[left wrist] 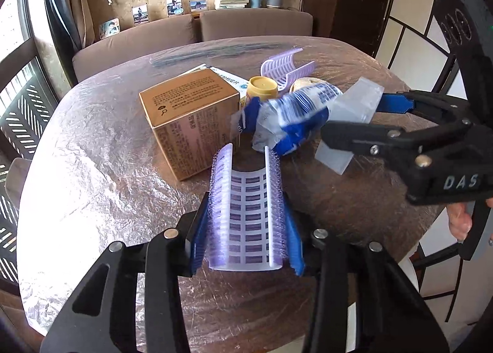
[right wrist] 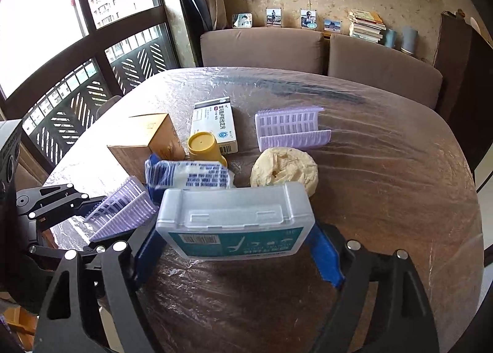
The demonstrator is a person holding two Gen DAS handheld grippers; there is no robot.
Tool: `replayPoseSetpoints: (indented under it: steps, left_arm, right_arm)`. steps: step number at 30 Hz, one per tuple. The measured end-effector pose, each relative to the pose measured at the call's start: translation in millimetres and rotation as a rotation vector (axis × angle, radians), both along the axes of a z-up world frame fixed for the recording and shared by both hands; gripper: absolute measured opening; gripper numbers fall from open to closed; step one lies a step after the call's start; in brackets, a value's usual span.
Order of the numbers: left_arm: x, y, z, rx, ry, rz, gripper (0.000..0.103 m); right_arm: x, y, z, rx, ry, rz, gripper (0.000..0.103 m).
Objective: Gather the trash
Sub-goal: 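Grasp the purple hair roller with the left tool while the right tool grasps the white floss case, then carry the hair roller and floss case over the white bin with both tools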
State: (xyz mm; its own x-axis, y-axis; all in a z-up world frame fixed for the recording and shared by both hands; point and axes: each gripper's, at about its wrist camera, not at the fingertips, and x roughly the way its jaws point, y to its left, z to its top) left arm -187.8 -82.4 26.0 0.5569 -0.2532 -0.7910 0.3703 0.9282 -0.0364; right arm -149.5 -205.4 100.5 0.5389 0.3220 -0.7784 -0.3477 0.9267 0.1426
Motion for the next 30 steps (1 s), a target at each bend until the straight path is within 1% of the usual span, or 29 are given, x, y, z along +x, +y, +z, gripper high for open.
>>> replayPoseSetpoints:
  steps: [5,9,14,22,30]
  left_arm:
    - [-8,1,3,-0.007,0.002,-0.003,0.044]
    - [-13,2,5,-0.020,0.009,-0.011,0.044]
    - [-17,1,16,-0.061,0.011,-0.026,0.044]
    - [-31,3,32,-0.064,-0.008,-0.042,0.044]
    - [-43,7,32,-0.057,0.011,-0.013,0.044]
  right_arm:
    - [-11,-11,9,0.014,-0.003,-0.017,0.081]
    - [-20,-17,11,0.030,0.011,-0.044,0.081]
    - [-31,-23,16,0.057,0.019,-0.057,0.081]
    - [-49,-31,34,0.069,0.002,-0.072,0.081]
    - [-63,-36,39,0.050,0.023,-0.102,0.081]
